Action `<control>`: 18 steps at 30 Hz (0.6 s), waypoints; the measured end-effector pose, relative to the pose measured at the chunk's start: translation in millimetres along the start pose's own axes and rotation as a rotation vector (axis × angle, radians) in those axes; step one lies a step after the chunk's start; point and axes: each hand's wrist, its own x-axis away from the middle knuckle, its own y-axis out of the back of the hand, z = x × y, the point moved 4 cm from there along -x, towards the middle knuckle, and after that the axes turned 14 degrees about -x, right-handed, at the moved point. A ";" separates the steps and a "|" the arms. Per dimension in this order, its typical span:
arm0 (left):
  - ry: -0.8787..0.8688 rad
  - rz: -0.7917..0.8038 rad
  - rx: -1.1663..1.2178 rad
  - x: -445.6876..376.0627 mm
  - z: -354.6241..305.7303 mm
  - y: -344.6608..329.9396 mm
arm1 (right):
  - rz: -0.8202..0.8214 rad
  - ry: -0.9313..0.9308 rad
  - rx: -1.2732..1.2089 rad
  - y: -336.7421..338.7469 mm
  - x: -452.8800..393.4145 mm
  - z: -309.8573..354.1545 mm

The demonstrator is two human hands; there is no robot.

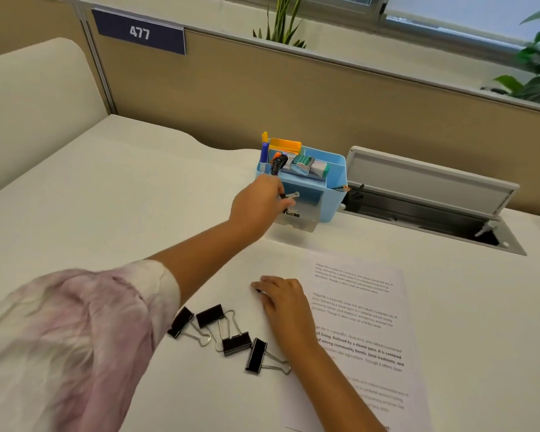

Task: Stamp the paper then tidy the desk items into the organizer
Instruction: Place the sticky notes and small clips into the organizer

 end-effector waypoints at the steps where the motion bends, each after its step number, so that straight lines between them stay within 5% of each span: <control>1: 0.028 -0.014 0.015 -6.8 -1.3 1.5 | -0.013 0.000 -0.014 -0.3 1.0 -0.6; 7: 0.113 -0.017 0.020 6.9 46.4 -11.5 | -0.076 -0.010 -0.048 -1.6 2.2 -0.8; 15: 0.154 0.019 -0.384 98.0 168.9 -36.4 | -0.061 0.010 -0.061 6.6 -13.5 -0.5; 18: 0.191 0.008 -0.412 108.1 179.1 -37.4 | -0.179 0.028 -0.049 33.4 -39.2 3.8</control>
